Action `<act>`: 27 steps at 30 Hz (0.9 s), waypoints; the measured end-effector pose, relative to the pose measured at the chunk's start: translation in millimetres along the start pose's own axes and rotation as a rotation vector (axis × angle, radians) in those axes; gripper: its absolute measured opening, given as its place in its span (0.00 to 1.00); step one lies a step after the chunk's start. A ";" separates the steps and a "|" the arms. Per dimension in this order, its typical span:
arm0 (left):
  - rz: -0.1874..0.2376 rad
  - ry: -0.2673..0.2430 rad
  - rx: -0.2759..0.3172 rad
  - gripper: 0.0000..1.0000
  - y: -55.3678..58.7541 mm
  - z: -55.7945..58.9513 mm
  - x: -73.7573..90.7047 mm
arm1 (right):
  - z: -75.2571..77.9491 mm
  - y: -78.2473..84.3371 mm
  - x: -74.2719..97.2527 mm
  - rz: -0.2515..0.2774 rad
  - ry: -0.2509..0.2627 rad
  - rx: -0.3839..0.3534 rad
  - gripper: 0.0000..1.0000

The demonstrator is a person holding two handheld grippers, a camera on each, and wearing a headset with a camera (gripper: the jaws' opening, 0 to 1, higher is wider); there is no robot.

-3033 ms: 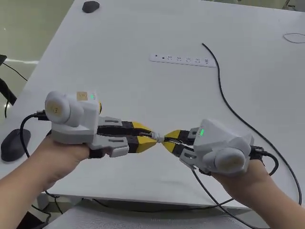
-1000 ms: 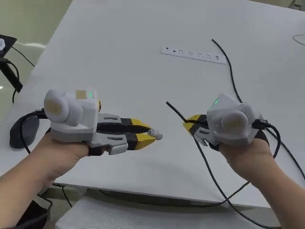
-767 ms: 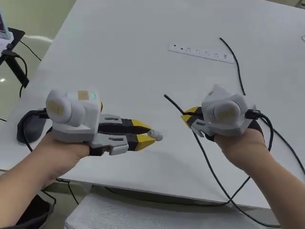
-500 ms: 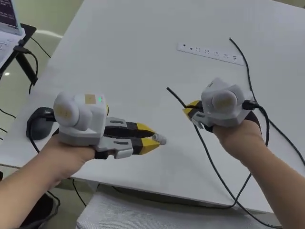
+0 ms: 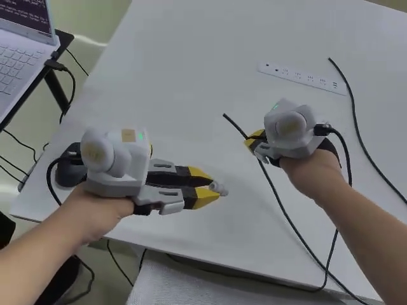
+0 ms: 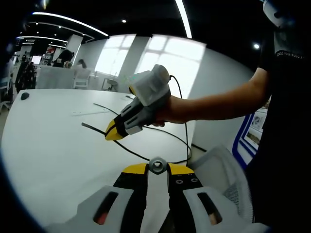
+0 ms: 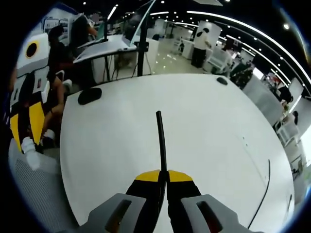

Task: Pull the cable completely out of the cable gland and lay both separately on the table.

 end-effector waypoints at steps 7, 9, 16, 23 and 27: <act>-0.015 -0.017 -0.003 0.15 14.3 -11.4 -2.3 | 6.5 -7.7 -28.0 -0.021 -0.041 0.013 0.00; -0.024 -0.026 0.002 0.15 20.2 -14.8 -2.9 | 6.6 -9.7 -35.2 -0.032 -0.051 0.024 0.00; -0.047 -0.056 0.011 0.15 44.0 -27.7 -6.4 | -1.5 -16.2 -60.9 -0.052 -0.102 0.071 0.00; -0.077 -0.091 0.036 0.15 69.0 -46.5 -13.9 | -16.2 -18.3 -82.8 -0.069 -0.159 0.125 0.00; -0.089 -0.105 0.039 0.15 78.6 -56.8 -19.4 | -24.1 -19.0 -93.1 -0.076 -0.198 0.158 0.00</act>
Point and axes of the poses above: the centre of the closed fingertips' face, and the gripper's own axes: x roughly backward along the fingers, z roughly to its right, y roughly out of its underside, the point moved 6 cm from there along x, roughly backward along the fingers, and after that the axes turned 15 degrees about -y, right-handed, at the moved point
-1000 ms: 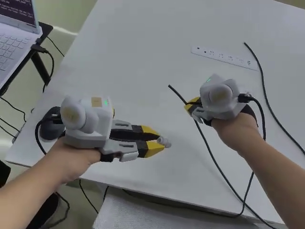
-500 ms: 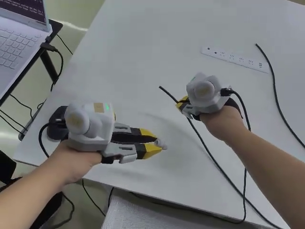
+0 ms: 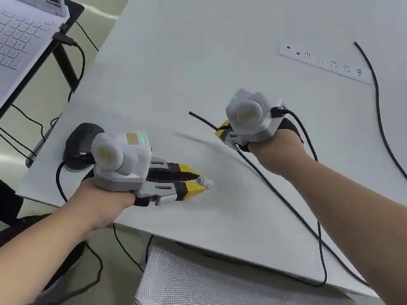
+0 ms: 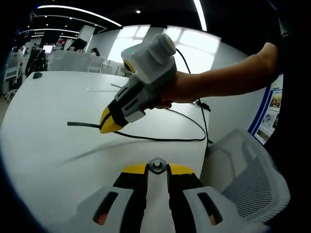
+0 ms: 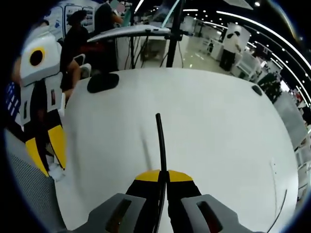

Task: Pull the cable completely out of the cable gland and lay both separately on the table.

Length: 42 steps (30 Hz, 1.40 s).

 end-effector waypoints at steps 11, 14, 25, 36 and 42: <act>-0.030 -0.033 0.024 0.15 23.9 -20.5 -19.7 | -2.8 7.7 -23.5 -0.045 -0.055 0.021 0.00; -0.039 -0.038 0.027 0.15 28.6 -24.6 -21.8 | -2.5 9.9 -27.6 -0.048 -0.063 0.021 0.00; -0.053 -0.047 0.039 0.15 34.3 -27.4 -24.1 | 0.2 12.2 -32.6 -0.057 -0.070 0.021 0.00; -0.076 -0.051 0.015 0.15 38.0 -27.1 -22.2 | 1.1 16.8 -41.6 -0.056 -0.078 0.013 0.00; -0.096 -0.061 -0.033 0.16 39.0 -27.8 -23.1 | 2.2 17.3 -42.2 -0.049 -0.080 -0.001 0.00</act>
Point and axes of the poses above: the centre of the closed fingertips' face, and the gripper's own axes: x roughly backward along the fingers, z roughly to its right, y roughly out of its underside, the point moved 6 cm from there along x, roughly backward along the fingers, and after that the axes turned 15 degrees about -y, right-handed, at the moved point
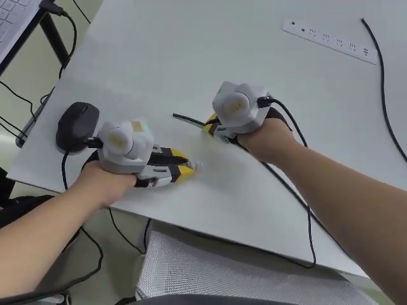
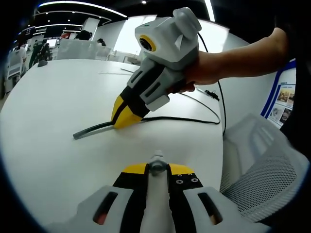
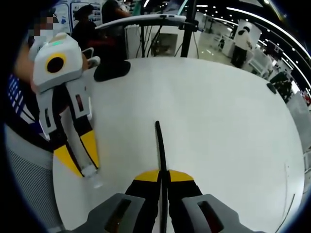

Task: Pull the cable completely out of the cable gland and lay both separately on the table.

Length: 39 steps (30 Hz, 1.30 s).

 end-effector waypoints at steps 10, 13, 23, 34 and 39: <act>-0.036 -0.020 -0.055 0.16 -0.2 -0.5 -1.3 | -5.4 -3.2 3.4 0.006 -0.002 -0.010 0.00; -0.045 -0.025 -0.073 0.16 -0.7 -1.0 -2.1 | -4.6 -2.8 3.0 0.006 -0.001 -0.010 0.00; -0.053 -0.049 -0.093 0.22 -2.3 -1.7 -4.2 | -5.1 0.8 11.8 0.008 0.019 -0.016 0.07; -0.048 -0.081 -0.087 0.31 -7.0 2.2 -0.5 | -19.4 -14.2 44.9 0.104 0.069 0.001 0.22; -0.037 -0.088 -0.079 0.35 -13.3 9.9 6.9 | -31.0 -22.9 69.3 0.188 0.068 -0.013 0.27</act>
Point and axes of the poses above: the centre of the closed fingertips' face, and the gripper's own axes: x roughly backward along the fingers, z roughly to its right, y roughly out of its underside, the point moved 6 cm from there along x, roughly backward along the fingers, and after that the axes turned 15 degrees about -y, right-handed, at the moved point
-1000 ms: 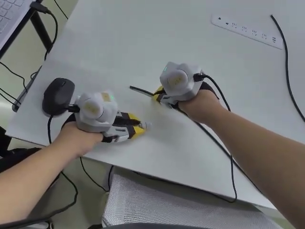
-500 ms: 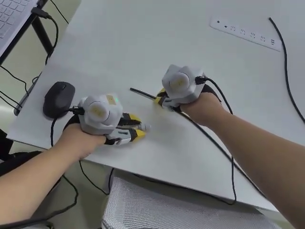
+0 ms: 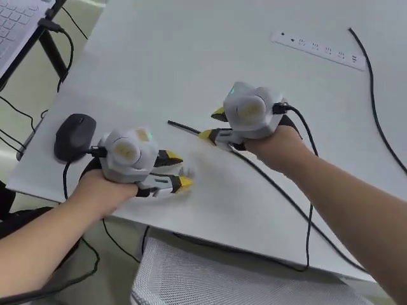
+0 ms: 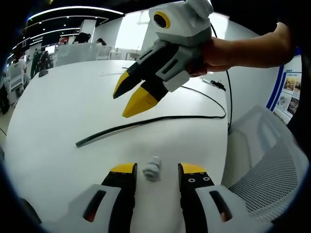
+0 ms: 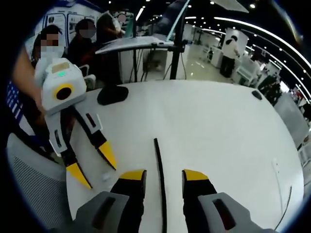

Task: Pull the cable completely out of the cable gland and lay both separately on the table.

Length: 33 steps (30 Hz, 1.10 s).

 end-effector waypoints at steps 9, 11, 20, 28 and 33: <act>0.040 -0.005 0.018 0.45 -17.5 11.3 23.0 | -23.2 -15.4 45.4 0.163 -0.001 -0.084 0.39; 0.051 -0.004 0.018 0.47 -22.4 14.6 28.1 | -27.6 -17.6 61.2 0.190 0.008 -0.088 0.39; 0.092 0.035 0.036 0.57 -43.0 42.7 48.5 | -52.3 1.6 122.2 0.272 0.035 -0.135 0.52; 0.134 0.042 0.063 0.67 -63.4 63.6 72.9 | -76.6 35.7 164.7 0.357 0.061 -0.165 0.63; 0.173 0.019 0.072 0.70 -73.7 71.5 83.1 | -92.4 58.5 179.5 0.401 0.070 -0.209 0.68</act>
Point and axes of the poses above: the centre of the closed fingertips' face, and the gripper's own axes: x roughly backward along the fingers, z roughly to its right, y roughly out of its underside, the point moved 6 cm from there along x, roughly backward along the fingers, and after that the axes turned 15 degrees about -y, right-handed, at the moved point
